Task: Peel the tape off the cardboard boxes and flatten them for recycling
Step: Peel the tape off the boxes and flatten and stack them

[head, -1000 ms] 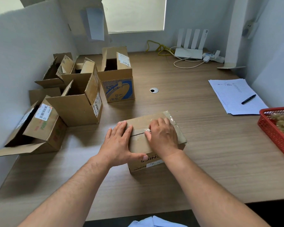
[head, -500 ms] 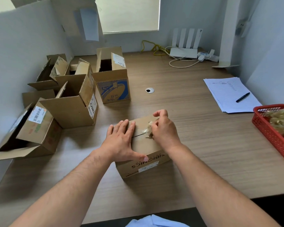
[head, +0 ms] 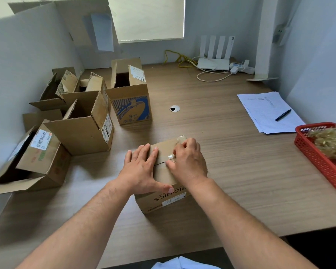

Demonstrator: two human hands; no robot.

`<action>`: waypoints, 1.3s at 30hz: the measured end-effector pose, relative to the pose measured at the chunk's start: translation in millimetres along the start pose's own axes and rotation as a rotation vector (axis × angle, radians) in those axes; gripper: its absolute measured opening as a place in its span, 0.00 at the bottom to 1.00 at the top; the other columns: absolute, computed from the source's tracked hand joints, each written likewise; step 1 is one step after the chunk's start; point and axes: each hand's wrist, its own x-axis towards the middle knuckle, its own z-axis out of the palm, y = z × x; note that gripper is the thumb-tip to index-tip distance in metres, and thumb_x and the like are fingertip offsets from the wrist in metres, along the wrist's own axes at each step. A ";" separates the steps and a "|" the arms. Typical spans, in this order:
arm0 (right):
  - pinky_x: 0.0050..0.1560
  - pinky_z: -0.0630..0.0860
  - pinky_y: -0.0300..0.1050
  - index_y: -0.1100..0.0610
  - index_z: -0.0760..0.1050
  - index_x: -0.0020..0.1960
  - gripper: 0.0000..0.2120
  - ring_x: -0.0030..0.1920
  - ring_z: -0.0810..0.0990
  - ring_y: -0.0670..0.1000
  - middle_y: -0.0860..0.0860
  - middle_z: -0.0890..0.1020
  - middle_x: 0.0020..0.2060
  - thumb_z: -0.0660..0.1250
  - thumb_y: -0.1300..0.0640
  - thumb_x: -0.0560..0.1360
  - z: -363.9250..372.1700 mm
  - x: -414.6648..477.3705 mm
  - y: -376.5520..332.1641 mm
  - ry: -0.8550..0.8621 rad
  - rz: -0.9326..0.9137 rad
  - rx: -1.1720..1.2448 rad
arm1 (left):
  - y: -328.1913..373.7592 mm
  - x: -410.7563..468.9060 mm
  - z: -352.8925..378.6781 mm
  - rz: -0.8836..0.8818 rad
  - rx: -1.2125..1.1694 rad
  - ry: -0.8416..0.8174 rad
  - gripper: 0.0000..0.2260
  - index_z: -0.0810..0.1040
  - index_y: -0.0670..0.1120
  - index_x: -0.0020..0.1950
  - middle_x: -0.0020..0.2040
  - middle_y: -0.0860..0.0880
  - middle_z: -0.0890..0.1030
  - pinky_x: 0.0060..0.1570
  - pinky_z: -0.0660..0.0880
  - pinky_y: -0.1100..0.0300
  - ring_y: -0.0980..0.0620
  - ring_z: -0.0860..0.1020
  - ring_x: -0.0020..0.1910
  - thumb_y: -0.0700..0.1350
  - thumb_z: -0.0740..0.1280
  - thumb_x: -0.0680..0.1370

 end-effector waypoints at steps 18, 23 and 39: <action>0.31 0.76 0.45 0.59 0.77 0.38 0.09 0.36 0.77 0.55 0.55 0.78 0.36 0.76 0.63 0.63 8.5 -2.5 11.1 0.129 -0.320 -0.032 | -0.1 -1.2 -0.6 -0.014 0.008 -0.008 0.69 0.39 0.50 0.79 0.79 0.47 0.38 0.74 0.34 0.46 0.48 0.36 0.77 0.86 0.41 0.45; 0.42 0.75 0.47 0.62 0.72 0.49 0.03 0.40 0.76 0.53 0.51 0.75 0.42 0.61 0.64 0.77 -2.9 10.7 17.8 0.059 0.156 0.416 | -6.1 -3.9 -1.5 -0.016 0.006 -0.024 0.68 0.37 0.51 0.79 0.79 0.47 0.38 0.73 0.32 0.47 0.49 0.35 0.77 0.86 0.42 0.46; 0.55 0.70 0.46 0.56 0.71 0.63 0.21 0.60 0.71 0.55 0.55 0.73 0.58 0.62 0.43 0.77 -10.8 6.5 23.1 -0.062 0.010 -0.080 | 16.5 2.9 -9.8 0.002 0.013 -0.059 0.67 0.37 0.53 0.79 0.78 0.44 0.34 0.73 0.32 0.42 0.47 0.31 0.76 0.85 0.47 0.47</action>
